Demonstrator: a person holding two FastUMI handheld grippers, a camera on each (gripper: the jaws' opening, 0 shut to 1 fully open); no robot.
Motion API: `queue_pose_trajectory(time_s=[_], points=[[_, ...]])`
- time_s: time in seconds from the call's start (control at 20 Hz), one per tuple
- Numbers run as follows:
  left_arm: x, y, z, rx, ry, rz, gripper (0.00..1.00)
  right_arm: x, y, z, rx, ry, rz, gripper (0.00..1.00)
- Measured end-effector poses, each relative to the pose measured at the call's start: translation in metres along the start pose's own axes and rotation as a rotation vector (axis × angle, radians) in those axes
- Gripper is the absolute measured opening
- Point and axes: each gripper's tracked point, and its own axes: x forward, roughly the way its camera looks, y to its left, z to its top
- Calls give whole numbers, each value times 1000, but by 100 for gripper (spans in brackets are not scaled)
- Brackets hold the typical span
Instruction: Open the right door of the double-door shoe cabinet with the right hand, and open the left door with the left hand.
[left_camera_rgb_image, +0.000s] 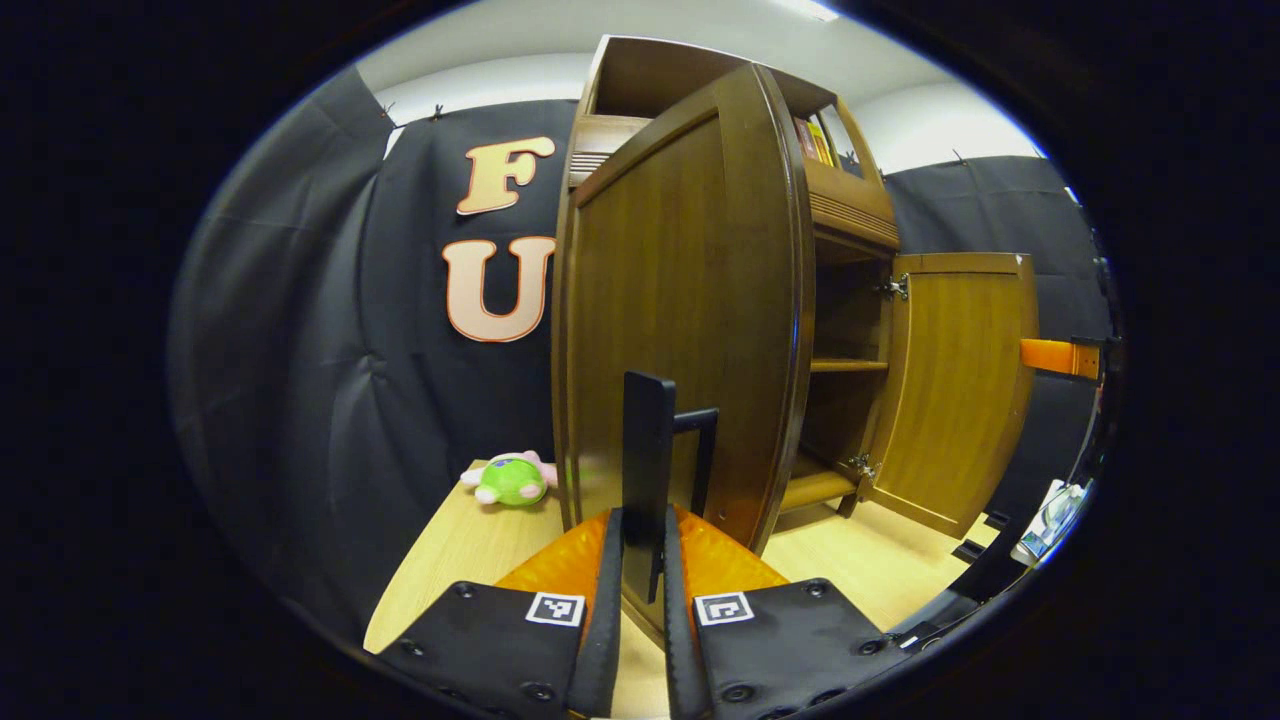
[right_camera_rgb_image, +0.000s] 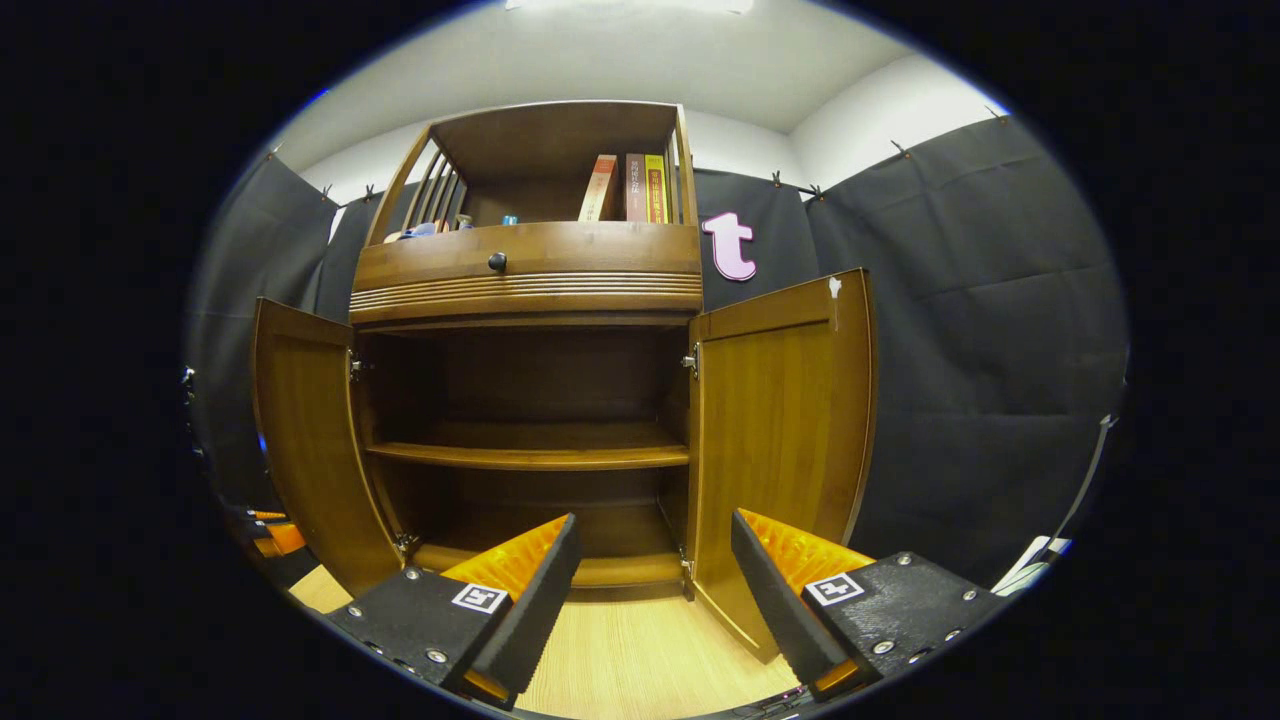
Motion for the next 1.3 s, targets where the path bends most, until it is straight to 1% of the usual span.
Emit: queue_pose_trajectory(time_s=[0.1, 0.15, 0.3, 0.4, 0.6, 0.75, 0.9, 1.05, 1.1, 1.15, 1.3], points=[[-7, 18, -1, 46, -9, 33, 17, 2, 2, -1, 6, 1, 3, 93], [-9, 28, -1, 45, -4, 42, 16, 3, 4, -2, 10, 2, 7, 93], [-15, 47, 0, -8, -4, 45, 17, 6, 15, -3, 12, 5, 25, 93], [-16, 53, 1, 9, -1, 53, 15, 9, 24, -5, 6, 7, 40, 93], [-18, 56, 1, 20, 2, 32, 17, 13, 39, -7, -5, 11, 67, 93], [-21, 59, 2, 24, 3, 24, 16, 17, 46, -10, -5, 18, 81, 93], [-27, 70, 3, 12, 2, 37, 17, 18, 50, -11, -1, 19, 91, 93], [-33, 88, 6, 2, -2, 70, 17, 18, 52, -13, -1, 22, 94, 93], [-35, 92, 5, -3, -3, 80, 15, 17, 52, -13, -1, 24, 95, 93], [-38, 96, 5, -9, -5, 86, 15, 17, 51, -13, 0, 24, 94, 93], [-43, 89, 11, -53, -16, 67, 17, 18, 50, -12, 3, 26, 93, 93]])
